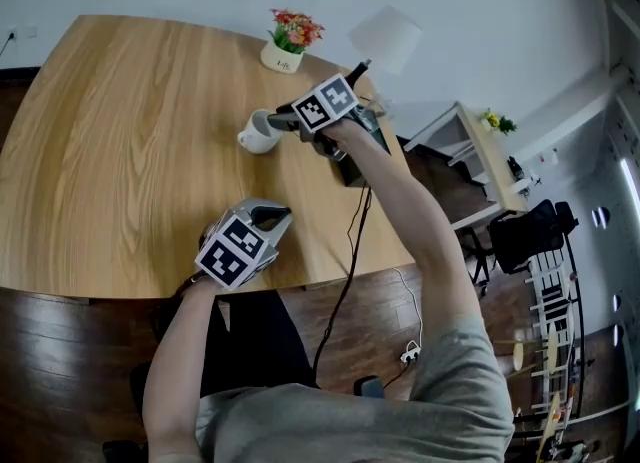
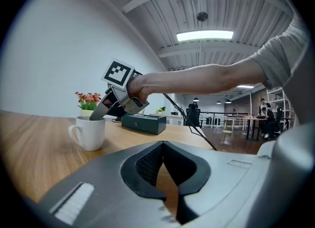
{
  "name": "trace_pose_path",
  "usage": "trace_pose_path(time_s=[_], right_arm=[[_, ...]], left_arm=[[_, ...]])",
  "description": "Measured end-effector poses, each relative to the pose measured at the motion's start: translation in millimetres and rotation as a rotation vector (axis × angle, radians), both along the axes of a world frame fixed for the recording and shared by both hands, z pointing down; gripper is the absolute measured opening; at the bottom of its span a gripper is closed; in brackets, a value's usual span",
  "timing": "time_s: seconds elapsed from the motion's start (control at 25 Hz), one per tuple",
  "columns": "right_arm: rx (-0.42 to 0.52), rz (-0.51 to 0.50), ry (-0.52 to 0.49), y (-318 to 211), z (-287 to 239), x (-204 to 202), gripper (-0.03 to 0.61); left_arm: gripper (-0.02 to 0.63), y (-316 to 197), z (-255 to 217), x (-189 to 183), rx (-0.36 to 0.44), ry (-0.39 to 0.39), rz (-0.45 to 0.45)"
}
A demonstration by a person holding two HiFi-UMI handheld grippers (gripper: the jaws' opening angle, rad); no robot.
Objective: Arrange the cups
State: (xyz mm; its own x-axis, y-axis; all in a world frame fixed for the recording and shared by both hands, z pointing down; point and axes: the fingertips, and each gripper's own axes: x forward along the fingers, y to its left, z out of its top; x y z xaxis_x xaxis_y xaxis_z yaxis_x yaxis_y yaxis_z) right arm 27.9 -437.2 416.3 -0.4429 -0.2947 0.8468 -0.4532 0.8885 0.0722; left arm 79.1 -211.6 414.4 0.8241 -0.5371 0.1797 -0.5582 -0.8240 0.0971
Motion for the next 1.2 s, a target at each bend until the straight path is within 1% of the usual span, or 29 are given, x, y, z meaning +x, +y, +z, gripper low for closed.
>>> trace_pose_path(time_s=[0.04, 0.2, 0.24, 0.32, 0.4, 0.52, 0.64, 0.72, 0.8, 0.92, 1.0, 1.08, 1.2], right_arm=[[-0.023, 0.006, 0.013, 1.1, 4.9, -0.7, 0.116], [-0.121, 0.027, 0.028, 8.3, 17.7, -6.3, 0.106], [-0.135, 0.036, 0.027, 9.4, 18.9, -6.4, 0.072], [-0.143, 0.058, 0.028, 9.9, 18.7, -4.8, 0.038], [-0.143, 0.077, 0.027, 10.6, 18.3, -2.6, 0.041], [-0.162, 0.105, -0.004, 15.3, 19.6, 2.8, 0.041], [-0.167, 0.123, -0.034, 19.6, 12.9, 24.1, 0.041], [-0.156, 0.153, -0.069, 16.4, -3.3, 45.7, 0.041], [-0.125, 0.201, -0.102, 7.7, -28.0, 75.8, 0.041], [-0.059, 0.309, -0.126, -6.5, -70.5, 143.1, 0.041], [-0.022, 0.392, -0.111, -12.3, -92.3, 195.6, 0.041], [0.004, 0.473, -0.071, -14.6, -103.6, 245.3, 0.041], [0.011, 0.567, -0.014, -13.5, -103.2, 299.6, 0.041]], left_arm=[[0.011, -0.3, 1.2, -0.4, 0.001, -0.001, 0.001], [0.011, -1.2, 1.0, -2.3, 0.004, 0.0, 0.001], [0.011, -1.1, 0.3, -1.8, 0.005, -0.001, 0.0], [0.011, -0.6, -0.2, -0.6, 0.007, -0.004, 0.002], [0.011, 0.0, 0.8, -1.5, 0.008, -0.008, 0.005], [0.011, 0.7, 3.0, -4.8, 0.007, -0.008, 0.002], [0.011, -0.1, 2.5, -5.1, 0.006, -0.005, 0.003], [0.011, -2.5, 2.1, -7.5, 0.006, -0.003, 0.003], [0.011, -4.5, 2.4, -9.7, 0.007, -0.002, 0.001], [0.011, -3.5, 2.9, -8.2, 0.008, -0.004, -0.001], [0.011, -1.9, 3.2, -7.1, 0.009, -0.005, 0.0], [0.011, -0.5, 3.8, -6.9, 0.012, -0.008, 0.001], [0.011, 0.2, 2.6, -7.4, 0.012, -0.008, 0.0]])
